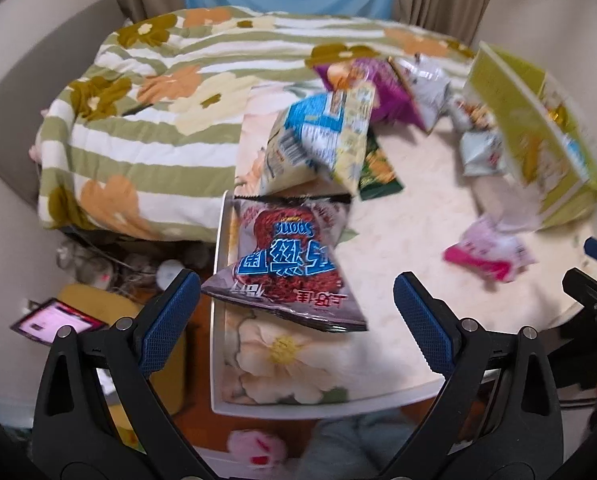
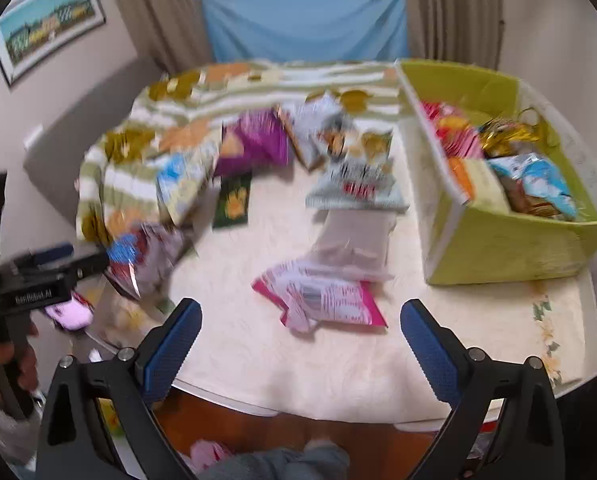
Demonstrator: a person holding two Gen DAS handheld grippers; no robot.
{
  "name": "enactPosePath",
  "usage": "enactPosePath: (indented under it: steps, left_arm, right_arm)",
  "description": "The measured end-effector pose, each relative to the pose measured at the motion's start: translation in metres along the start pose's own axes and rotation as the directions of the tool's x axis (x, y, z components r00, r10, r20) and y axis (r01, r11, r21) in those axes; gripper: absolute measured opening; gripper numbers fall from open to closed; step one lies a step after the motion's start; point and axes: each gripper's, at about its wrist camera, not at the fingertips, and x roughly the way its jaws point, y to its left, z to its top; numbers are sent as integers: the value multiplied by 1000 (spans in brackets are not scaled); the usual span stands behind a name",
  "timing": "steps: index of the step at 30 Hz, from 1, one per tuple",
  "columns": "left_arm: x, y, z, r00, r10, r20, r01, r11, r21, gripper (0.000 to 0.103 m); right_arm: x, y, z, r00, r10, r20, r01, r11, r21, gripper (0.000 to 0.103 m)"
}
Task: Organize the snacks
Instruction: 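Grasp the dark red Spoons bag with the left tool while the right tool grasps the pink-white bag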
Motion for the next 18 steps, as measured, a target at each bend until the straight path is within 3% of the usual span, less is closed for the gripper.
enactPosePath:
  steps: [12,18]
  left_arm:
    - [66,-14,14,990,98,-97,-95,995,41,97]
    - [86,-7,20,984,98,-146,-96,995,15,89]
  right_arm:
    - [58,-12,-2,996,17,-92,-22,998,-51,99]
    - [85,-18,1,991,39,-130,-46,997,-58,99]
